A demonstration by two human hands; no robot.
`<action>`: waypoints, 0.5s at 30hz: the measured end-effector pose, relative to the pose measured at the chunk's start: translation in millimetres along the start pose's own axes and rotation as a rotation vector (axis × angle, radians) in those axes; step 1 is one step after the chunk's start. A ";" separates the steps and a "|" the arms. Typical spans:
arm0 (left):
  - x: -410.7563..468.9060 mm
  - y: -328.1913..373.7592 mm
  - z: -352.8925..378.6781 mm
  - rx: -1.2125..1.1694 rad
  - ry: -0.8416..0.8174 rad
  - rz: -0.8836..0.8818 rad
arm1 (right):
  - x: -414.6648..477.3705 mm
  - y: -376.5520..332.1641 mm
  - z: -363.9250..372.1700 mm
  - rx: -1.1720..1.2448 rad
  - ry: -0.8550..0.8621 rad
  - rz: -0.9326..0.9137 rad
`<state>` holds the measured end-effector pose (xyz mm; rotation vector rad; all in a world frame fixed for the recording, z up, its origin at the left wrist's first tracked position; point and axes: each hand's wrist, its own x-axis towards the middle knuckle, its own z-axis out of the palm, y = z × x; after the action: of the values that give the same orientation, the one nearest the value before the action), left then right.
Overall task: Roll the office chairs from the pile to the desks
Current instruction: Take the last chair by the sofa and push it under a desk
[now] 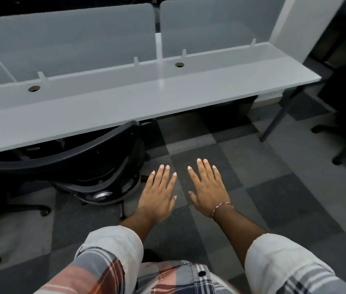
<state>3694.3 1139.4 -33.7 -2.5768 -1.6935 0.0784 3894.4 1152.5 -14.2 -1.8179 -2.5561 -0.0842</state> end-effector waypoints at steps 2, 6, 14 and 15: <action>14.6 19.4 -1.1 0.002 -0.002 0.069 | -10.8 20.7 1.9 0.001 -0.024 0.051; 57.7 56.8 -6.7 0.004 0.009 0.199 | -29.6 67.9 8.9 0.028 -0.020 0.179; 166.5 133.8 -5.7 0.005 0.038 0.465 | -48.7 166.8 25.4 0.022 -0.065 0.414; 185.6 145.0 -4.6 0.005 0.050 0.511 | -47.0 182.8 28.4 0.024 -0.077 0.450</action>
<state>3900.9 1252.3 -42.1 -2.9068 -0.9795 0.0381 4083.2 1169.2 -36.6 -2.3721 -2.1098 0.0193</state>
